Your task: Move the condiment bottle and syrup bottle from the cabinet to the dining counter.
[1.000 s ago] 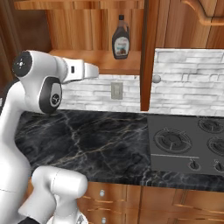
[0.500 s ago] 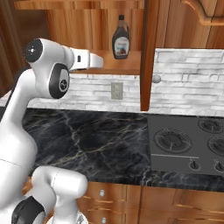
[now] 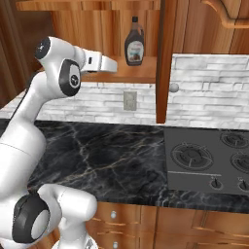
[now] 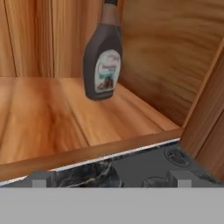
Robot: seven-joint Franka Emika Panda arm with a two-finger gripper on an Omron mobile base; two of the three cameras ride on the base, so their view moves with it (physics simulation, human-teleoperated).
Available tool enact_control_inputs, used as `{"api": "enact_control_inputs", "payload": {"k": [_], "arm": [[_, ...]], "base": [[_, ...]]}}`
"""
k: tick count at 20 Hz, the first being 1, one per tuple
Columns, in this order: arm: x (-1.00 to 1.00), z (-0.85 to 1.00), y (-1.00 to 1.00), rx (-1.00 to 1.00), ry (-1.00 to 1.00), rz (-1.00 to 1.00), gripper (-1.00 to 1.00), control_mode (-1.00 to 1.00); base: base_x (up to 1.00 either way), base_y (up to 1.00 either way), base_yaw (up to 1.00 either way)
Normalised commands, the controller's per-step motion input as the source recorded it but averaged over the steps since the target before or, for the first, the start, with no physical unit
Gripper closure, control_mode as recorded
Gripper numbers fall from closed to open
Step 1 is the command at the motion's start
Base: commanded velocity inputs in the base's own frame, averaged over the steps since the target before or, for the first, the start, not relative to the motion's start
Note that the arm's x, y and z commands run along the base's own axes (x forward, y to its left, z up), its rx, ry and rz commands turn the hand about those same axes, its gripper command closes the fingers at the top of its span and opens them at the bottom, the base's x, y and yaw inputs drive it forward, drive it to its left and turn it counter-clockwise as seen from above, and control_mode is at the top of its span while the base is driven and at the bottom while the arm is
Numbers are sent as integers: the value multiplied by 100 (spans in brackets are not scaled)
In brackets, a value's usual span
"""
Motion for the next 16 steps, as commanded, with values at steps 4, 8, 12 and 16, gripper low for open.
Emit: {"api": "enact_control_inputs", "payload": {"k": [4,8,12,16], "arm": [[40,11,0,8,13,-15,-100,-100],[40,6,0,6,8,-12,-100,-100],[47,-4,0,0,0,-13,-100,-100],[46,-19,0,0,-2,-12,-100,-100]], "base": [[0,0,0],[0,0,0],[0,0,0],[0,0,0]]}}
